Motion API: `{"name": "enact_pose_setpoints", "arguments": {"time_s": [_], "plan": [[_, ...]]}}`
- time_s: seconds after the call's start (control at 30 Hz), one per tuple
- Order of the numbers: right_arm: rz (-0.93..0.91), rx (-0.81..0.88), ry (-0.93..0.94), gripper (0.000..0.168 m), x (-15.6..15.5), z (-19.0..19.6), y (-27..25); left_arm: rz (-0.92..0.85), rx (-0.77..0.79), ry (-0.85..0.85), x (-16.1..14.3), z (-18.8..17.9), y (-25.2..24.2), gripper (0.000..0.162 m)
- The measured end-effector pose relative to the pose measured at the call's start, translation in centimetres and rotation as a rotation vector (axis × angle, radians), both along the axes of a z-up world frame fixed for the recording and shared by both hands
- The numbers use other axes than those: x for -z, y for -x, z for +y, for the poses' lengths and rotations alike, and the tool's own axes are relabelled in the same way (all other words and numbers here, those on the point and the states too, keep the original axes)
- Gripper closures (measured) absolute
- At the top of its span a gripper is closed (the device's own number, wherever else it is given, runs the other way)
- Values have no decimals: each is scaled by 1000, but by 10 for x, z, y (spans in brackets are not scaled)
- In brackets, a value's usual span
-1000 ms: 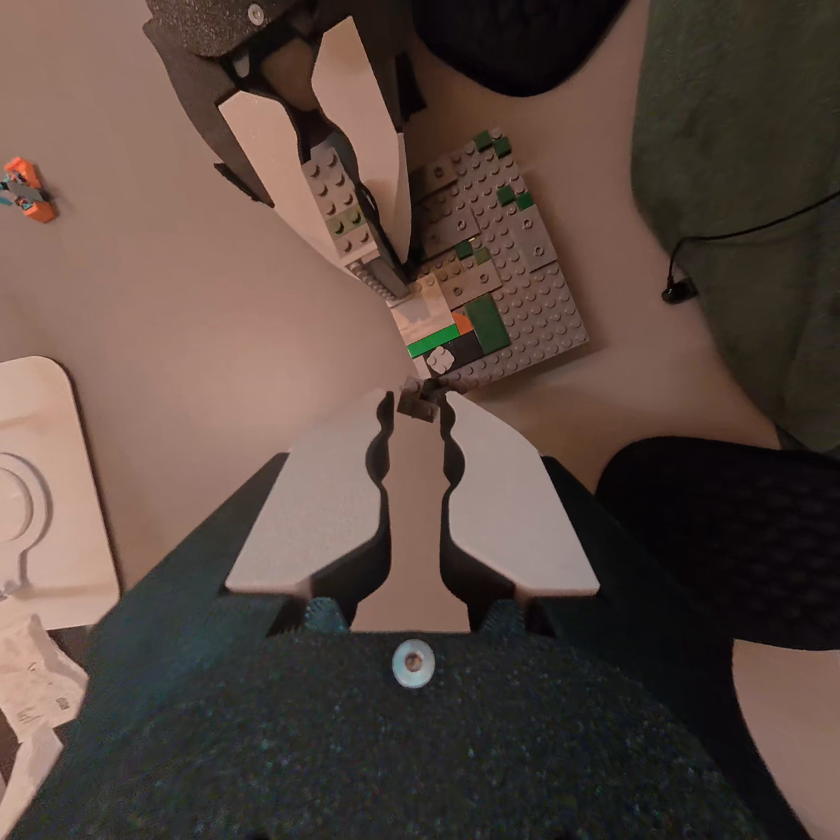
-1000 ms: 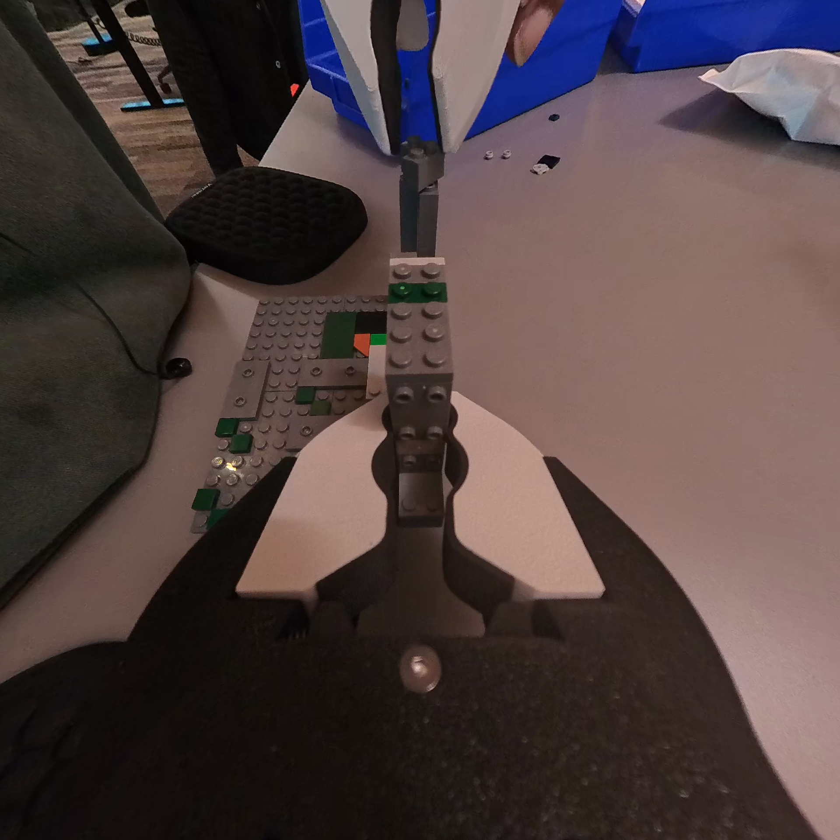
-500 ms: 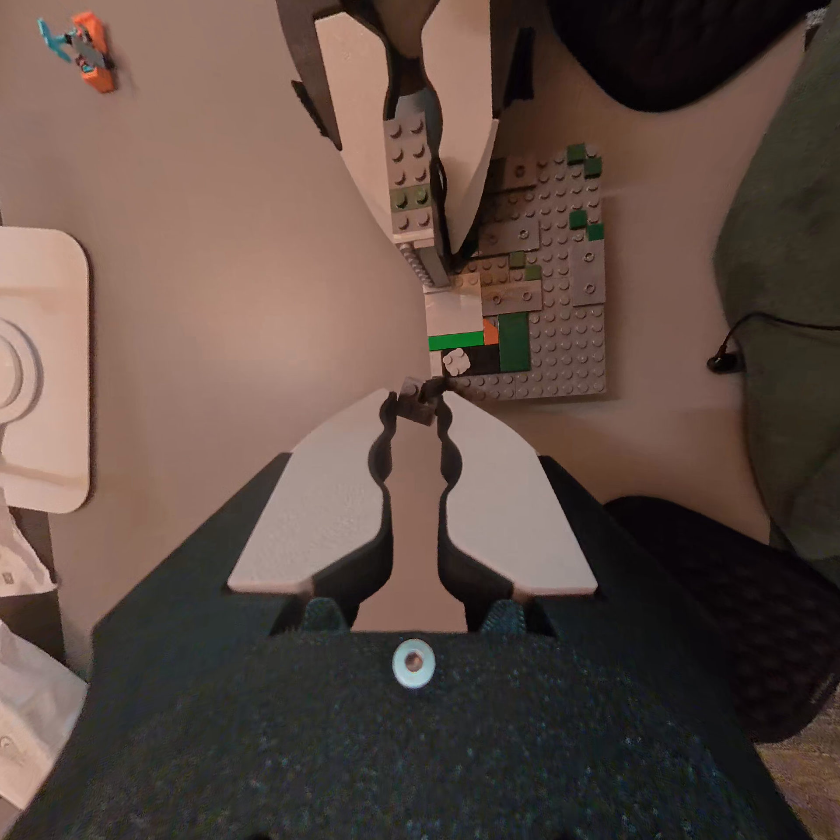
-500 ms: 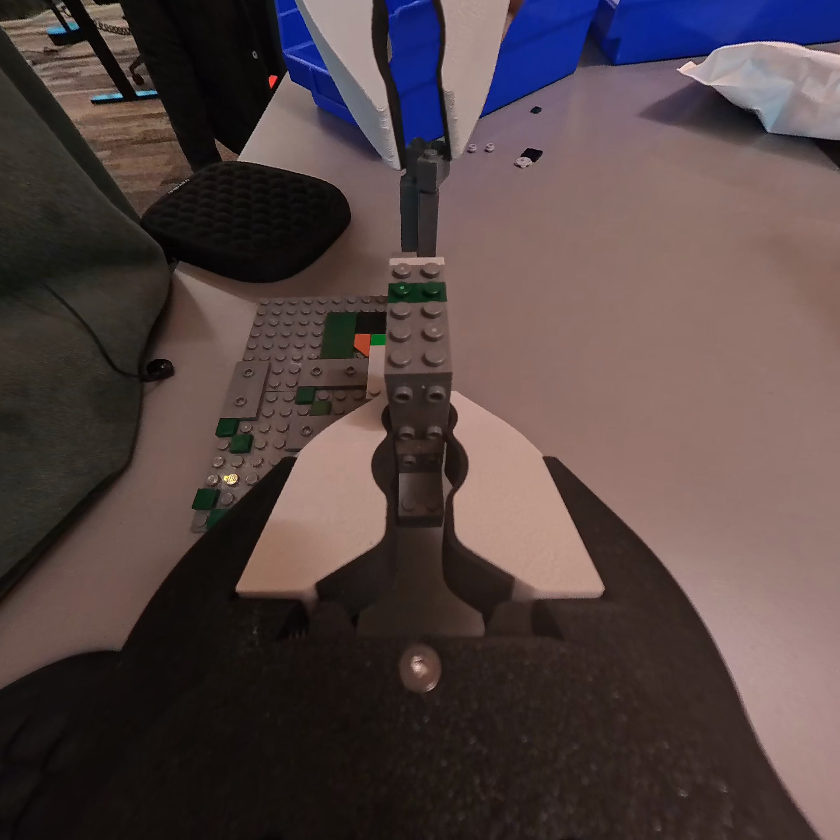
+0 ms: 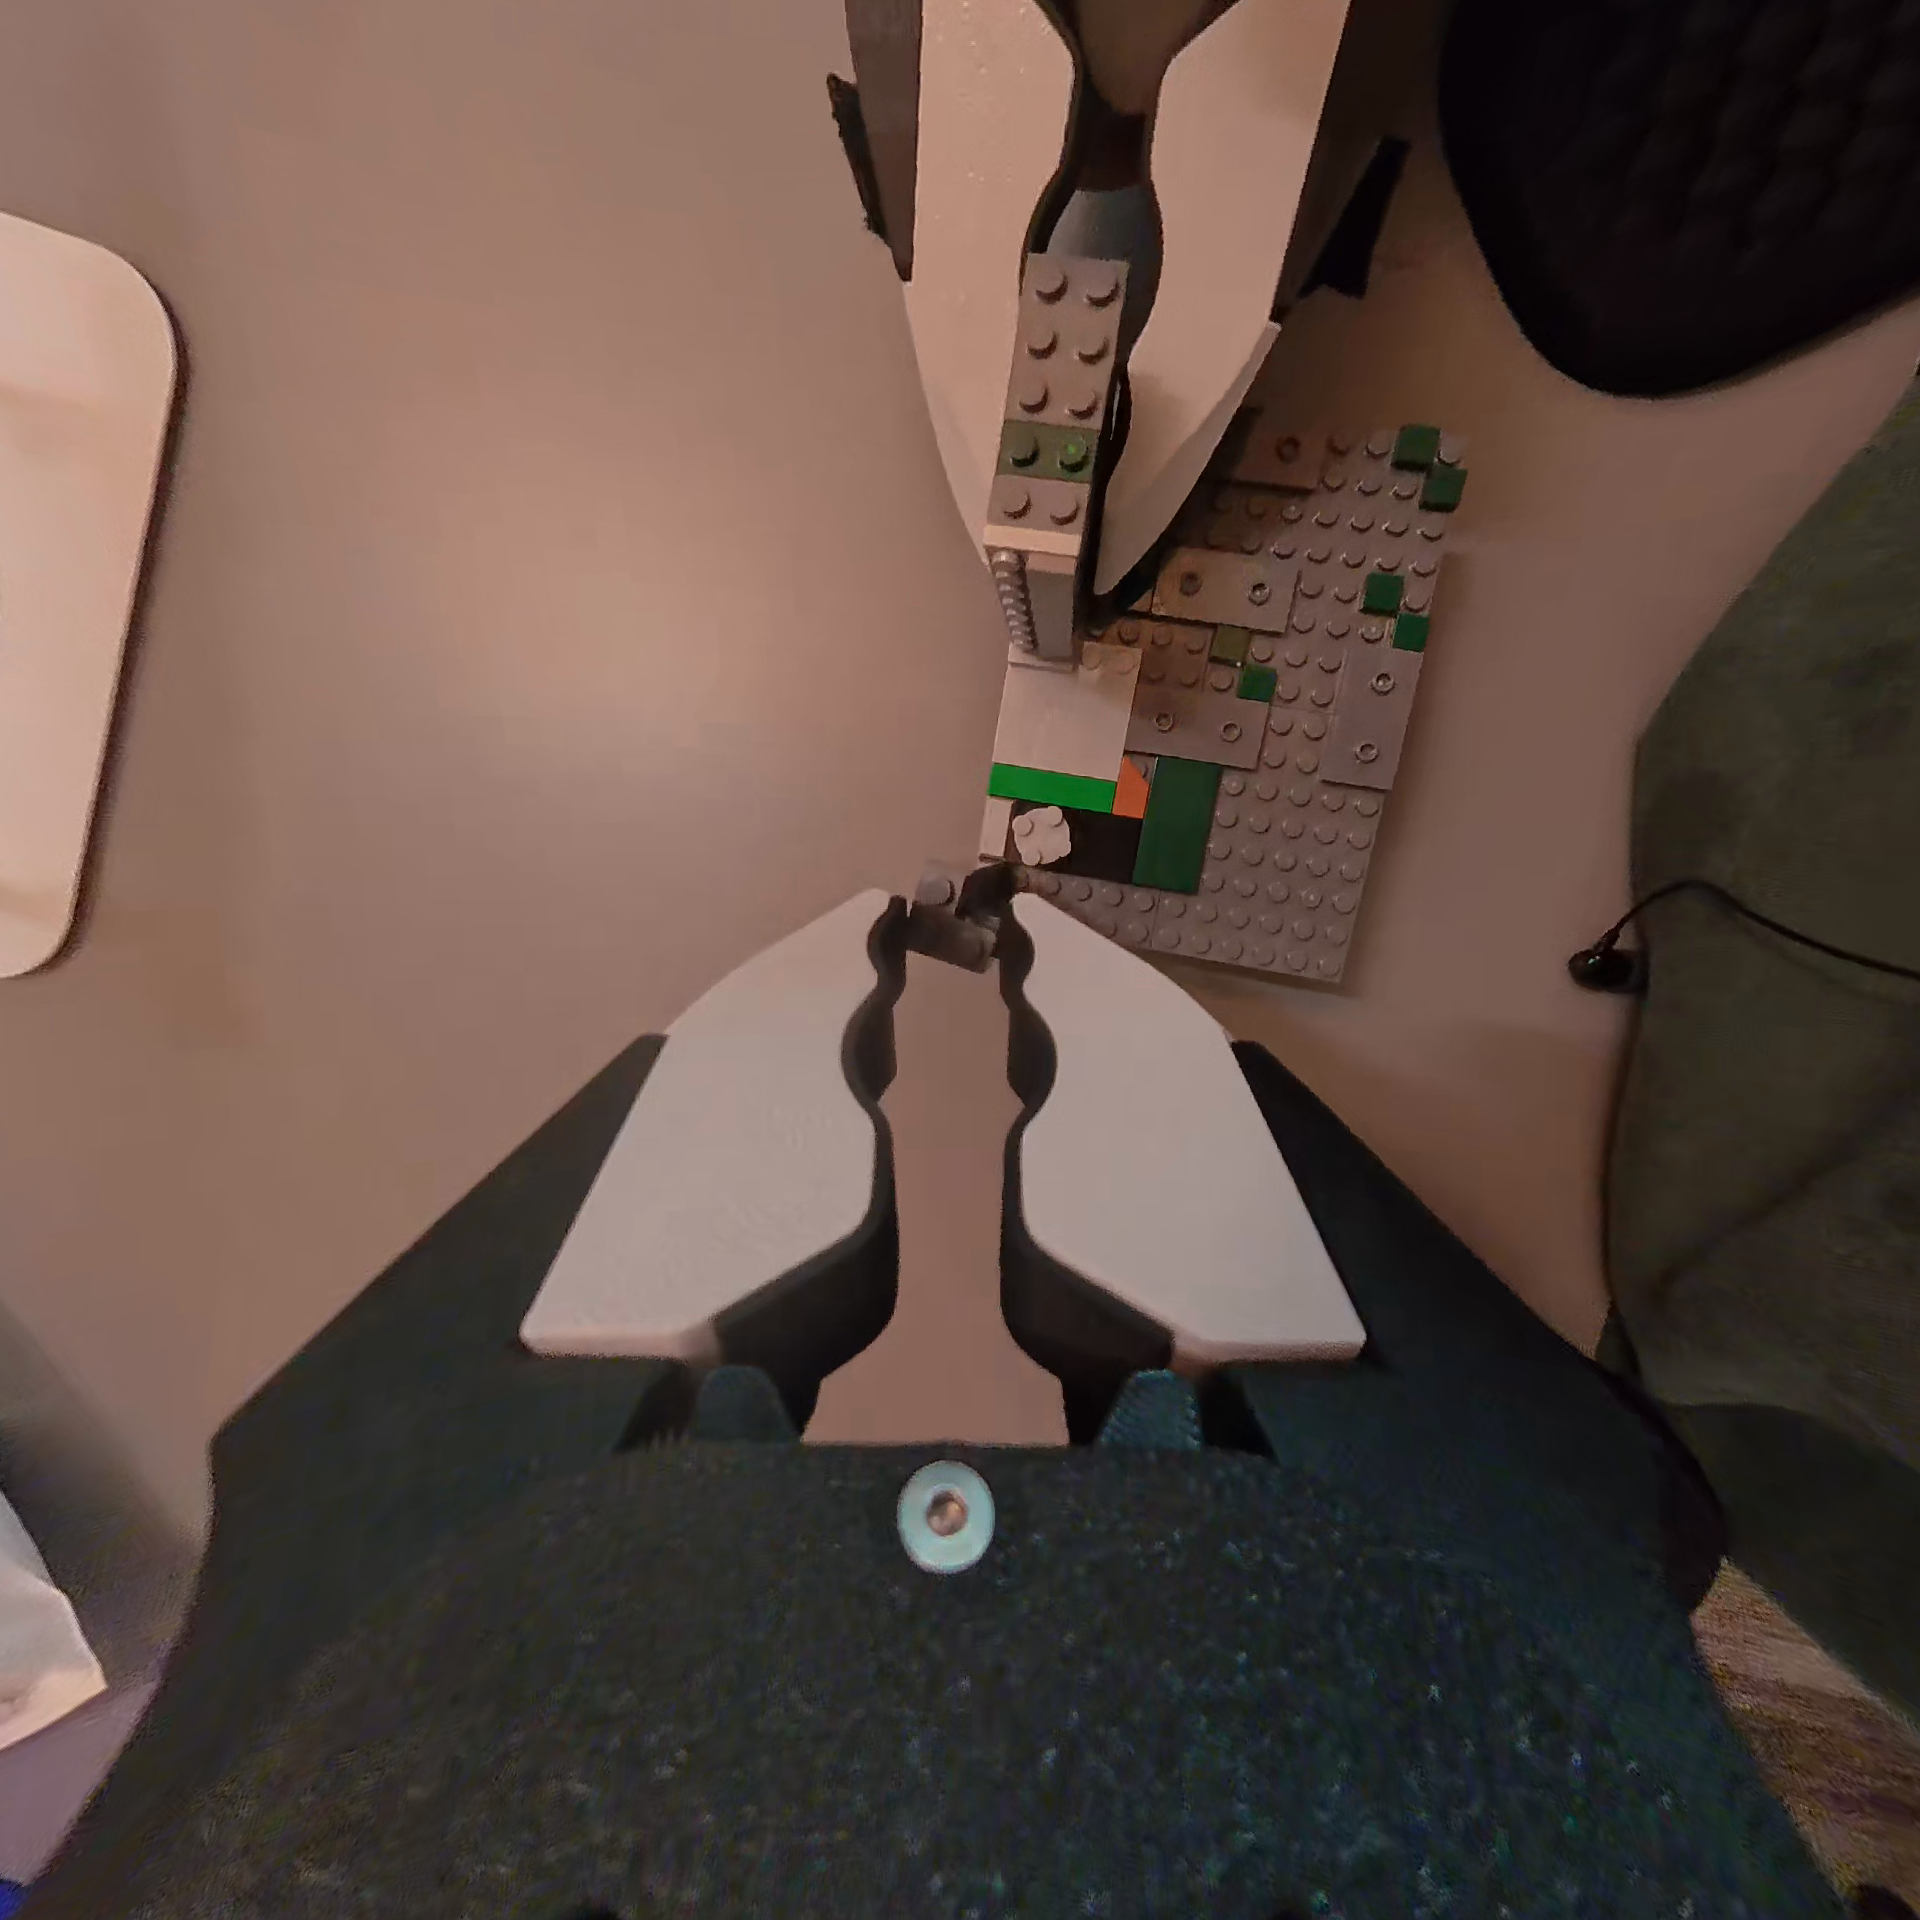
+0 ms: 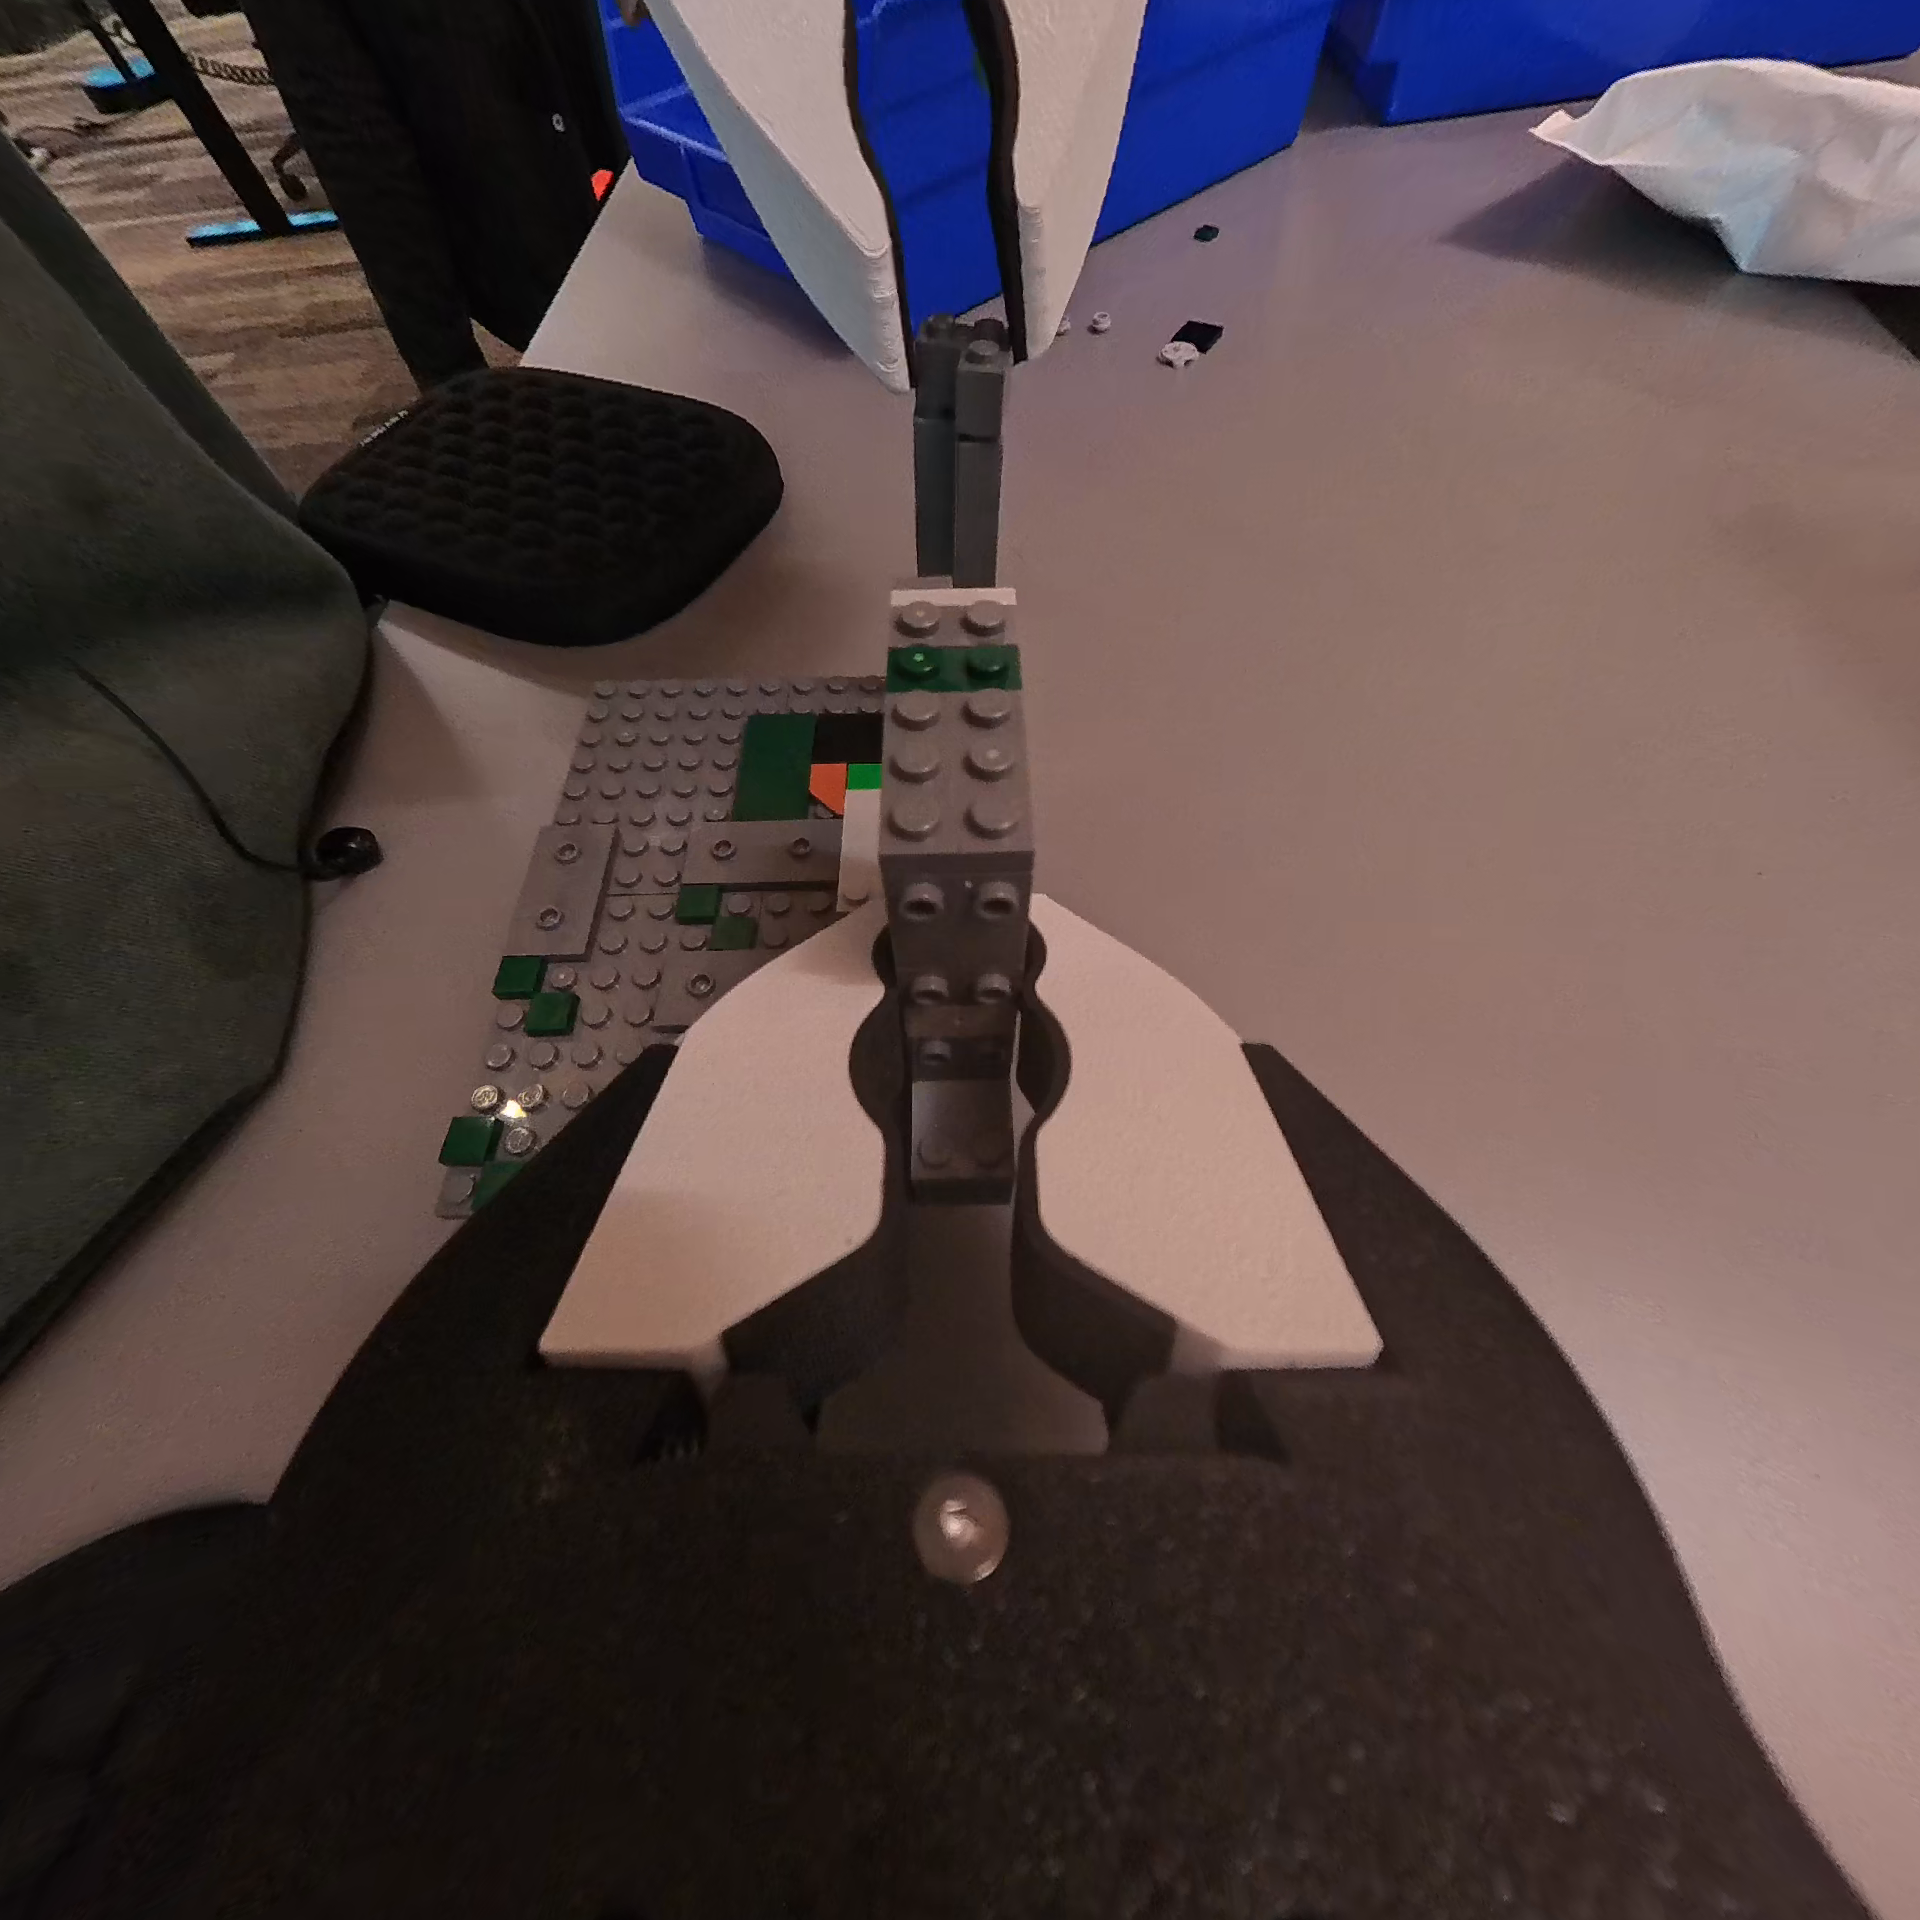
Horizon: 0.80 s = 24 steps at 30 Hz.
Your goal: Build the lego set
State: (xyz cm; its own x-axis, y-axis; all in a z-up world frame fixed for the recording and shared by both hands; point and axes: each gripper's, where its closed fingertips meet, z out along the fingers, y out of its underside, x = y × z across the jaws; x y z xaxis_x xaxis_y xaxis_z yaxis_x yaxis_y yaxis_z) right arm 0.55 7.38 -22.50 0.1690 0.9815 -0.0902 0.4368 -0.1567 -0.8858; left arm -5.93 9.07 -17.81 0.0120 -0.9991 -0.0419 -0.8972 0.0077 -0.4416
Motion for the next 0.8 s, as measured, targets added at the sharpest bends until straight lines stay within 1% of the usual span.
{"name": "enact_pose_setpoints", "arguments": {"time_s": [0.03,0.3,0.4,0.8], "plan": [[1,1,1,152,0,0,0,-1,-14,9,0,0,0,146],[1,-2,-1,152,0,-1,1,-9,-49,45,2,-2,-1,142],[3,0,1,152,-1,-1,1,-10,-52,24,1,-1,-1,143],[6,6,0,152,-1,2,0,-21,-47,9,0,-3,-2,137]]}}
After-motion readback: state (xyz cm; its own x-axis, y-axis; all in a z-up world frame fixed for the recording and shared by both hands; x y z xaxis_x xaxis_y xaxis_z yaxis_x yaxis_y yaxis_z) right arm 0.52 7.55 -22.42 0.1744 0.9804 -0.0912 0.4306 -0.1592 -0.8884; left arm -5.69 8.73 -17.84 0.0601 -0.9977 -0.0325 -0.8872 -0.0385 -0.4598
